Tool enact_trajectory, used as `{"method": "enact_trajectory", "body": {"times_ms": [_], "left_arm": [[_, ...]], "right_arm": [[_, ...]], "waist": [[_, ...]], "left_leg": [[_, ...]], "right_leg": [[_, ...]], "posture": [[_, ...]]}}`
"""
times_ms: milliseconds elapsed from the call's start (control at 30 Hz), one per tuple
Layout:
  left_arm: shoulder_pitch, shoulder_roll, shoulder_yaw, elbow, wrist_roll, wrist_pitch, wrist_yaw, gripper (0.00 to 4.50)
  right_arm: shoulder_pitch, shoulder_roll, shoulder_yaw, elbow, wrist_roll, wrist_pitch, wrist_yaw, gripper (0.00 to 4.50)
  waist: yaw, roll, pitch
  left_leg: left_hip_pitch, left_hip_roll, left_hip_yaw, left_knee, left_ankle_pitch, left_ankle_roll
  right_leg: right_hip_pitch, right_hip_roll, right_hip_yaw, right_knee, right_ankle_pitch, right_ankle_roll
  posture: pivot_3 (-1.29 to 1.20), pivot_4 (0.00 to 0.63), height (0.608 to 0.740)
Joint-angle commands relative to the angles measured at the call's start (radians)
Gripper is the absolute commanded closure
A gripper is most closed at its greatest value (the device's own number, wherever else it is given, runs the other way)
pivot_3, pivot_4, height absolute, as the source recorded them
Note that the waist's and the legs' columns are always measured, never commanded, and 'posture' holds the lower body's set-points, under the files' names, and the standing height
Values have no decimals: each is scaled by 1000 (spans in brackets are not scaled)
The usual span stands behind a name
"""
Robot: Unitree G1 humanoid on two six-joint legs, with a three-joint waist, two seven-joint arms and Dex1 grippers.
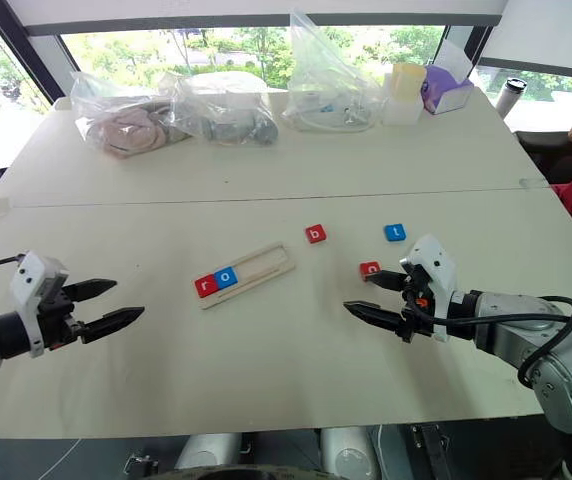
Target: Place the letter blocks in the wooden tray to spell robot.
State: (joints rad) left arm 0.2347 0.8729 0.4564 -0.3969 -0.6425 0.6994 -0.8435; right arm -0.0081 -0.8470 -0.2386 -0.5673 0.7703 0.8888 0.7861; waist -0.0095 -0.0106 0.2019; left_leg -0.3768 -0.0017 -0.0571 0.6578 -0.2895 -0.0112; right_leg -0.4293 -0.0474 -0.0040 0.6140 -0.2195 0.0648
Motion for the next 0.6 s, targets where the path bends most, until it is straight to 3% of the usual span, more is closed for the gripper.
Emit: {"method": "enact_trajectory", "body": {"times_ms": [33,333,600], "left_arm": [[10,2,41,-36,-7,-8,-4,0],[-12,-20,33,-54,-6,-11,31,0],[-88,28,-36,-27,56,-77,-12,0]], "right_arm": [[-8,-8,8,-30,16,-10,14,909],[-42,-11,58,-5,-12,-32,23,909],[-71,-3,108,7,-55,-59,23,909]], "waist": [[0,0,0],[0,0,0],[1,0,0]], "left_leg": [[0,0,0,0,0,0],[1,0,0,0,0,0],[1,0,0,0,0,0]], "right_leg": [[0,0,0,0,0,0],[0,0,0,0,0,0],[0,1,0,0,0,0]], "posture": [[0,150,740],[0,150,740],[0,150,740]]}}
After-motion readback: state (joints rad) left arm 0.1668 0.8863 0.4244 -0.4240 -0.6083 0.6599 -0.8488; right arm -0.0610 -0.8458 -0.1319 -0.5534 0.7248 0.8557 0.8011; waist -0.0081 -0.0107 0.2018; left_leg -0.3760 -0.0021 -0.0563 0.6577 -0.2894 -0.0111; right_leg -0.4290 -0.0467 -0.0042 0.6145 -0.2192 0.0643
